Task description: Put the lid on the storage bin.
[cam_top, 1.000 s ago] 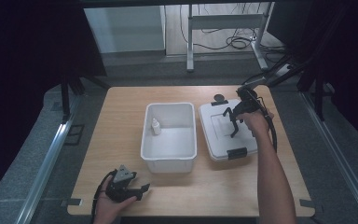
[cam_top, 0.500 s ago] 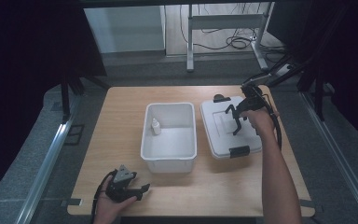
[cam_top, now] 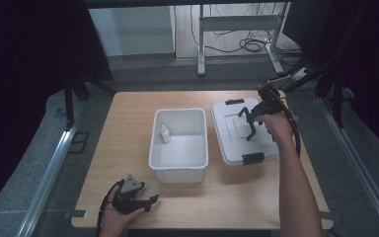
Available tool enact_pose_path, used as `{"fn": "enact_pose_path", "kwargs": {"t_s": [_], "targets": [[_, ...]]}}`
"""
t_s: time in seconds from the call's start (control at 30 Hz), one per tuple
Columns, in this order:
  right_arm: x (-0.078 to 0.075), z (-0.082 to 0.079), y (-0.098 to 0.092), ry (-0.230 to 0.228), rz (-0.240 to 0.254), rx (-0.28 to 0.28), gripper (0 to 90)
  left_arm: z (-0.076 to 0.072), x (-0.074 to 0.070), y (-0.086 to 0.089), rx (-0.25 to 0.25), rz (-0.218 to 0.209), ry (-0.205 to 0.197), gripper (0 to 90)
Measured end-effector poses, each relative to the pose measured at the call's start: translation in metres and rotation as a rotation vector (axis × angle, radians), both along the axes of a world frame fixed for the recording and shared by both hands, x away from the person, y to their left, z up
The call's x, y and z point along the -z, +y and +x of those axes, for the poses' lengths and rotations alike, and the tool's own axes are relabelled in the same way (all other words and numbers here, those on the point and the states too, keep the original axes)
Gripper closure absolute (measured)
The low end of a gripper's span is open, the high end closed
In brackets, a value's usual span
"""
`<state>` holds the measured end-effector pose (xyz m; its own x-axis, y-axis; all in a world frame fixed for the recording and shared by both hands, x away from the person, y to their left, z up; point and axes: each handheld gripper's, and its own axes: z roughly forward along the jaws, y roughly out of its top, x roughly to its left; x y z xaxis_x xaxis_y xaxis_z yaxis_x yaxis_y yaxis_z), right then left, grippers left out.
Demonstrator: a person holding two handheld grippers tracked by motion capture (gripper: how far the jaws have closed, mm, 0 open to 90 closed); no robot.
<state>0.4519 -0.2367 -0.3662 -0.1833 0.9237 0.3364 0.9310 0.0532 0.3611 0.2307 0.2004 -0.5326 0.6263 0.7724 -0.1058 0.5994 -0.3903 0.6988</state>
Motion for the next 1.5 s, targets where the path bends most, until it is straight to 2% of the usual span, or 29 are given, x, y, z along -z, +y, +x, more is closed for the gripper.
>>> {"fn": "enact_pose_path", "kwargs": {"t_s": [0.4, 0.8, 0.97, 1.5], "targets": [[-0.031, -0.010, -0.001, -0.049, 0.004, 0.006, 84.8, 0.000, 0.000, 0.000, 0.003, 0.002, 0.001, 26.9], [-0.052, -0.017, 0.002, -0.083, 0.003, 0.001, 84.7, 0.000, 0.000, 0.000, 0.001, 0.001, 0.003, 26.9], [-0.059, -0.020, 0.001, -0.086, 0.022, -0.007, 84.7, 0.000, 0.000, 0.001, 0.003, 0.003, 0.003, 26.9], [-0.077, -0.026, 0.009, -0.099, 0.026, 0.000, 84.7, 0.000, 0.000, -0.001, 0.006, 0.003, 0.007, 26.9]]}}
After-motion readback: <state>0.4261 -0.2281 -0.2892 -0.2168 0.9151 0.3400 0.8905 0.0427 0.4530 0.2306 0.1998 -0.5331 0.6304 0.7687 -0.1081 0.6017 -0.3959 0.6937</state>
